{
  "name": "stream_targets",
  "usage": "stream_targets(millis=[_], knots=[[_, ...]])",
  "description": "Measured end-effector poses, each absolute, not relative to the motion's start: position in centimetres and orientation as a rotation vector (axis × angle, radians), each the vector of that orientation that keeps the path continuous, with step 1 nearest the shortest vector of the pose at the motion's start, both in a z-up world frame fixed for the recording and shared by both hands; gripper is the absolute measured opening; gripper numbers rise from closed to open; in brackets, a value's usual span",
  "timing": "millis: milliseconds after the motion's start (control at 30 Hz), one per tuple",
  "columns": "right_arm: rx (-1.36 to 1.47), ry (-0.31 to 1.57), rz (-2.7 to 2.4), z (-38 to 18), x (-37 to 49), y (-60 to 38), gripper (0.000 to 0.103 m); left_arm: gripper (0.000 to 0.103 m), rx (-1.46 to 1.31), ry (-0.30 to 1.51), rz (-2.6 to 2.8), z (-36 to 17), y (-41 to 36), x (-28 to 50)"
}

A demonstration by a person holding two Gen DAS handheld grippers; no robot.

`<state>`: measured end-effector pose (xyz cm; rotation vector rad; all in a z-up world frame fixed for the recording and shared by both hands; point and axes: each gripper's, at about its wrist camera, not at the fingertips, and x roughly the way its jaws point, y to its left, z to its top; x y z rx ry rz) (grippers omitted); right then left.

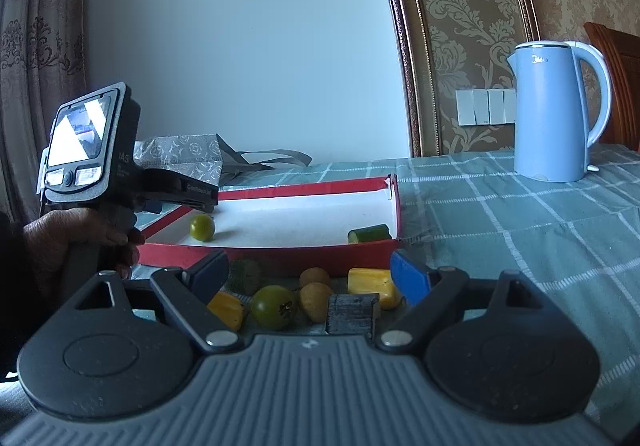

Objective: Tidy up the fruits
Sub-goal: 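Move the right gripper toward the yellow fruit piece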

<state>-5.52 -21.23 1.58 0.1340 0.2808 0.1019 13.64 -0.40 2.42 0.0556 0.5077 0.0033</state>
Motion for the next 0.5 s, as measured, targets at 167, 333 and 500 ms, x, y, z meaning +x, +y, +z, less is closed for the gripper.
stream_targets(millis=[167, 333, 500], knots=[[0.121, 0.282, 0.168, 1.6, -5.8, -20.9, 0.087, 0.07, 0.074, 0.473, -0.023, 3.3, 1.1, 9.5], [0.099, 0.339, 0.264, 1.4, -5.5, -20.0, 0.082, 0.07, 0.045, 0.46, -0.052, 2.6, 3.7, 4.7], [0.018, 0.4, 0.307, 1.1, -4.9, -17.8, 0.071, 0.07, 0.016, 0.463, -0.05, 1.2, 5.1, 3.3]])
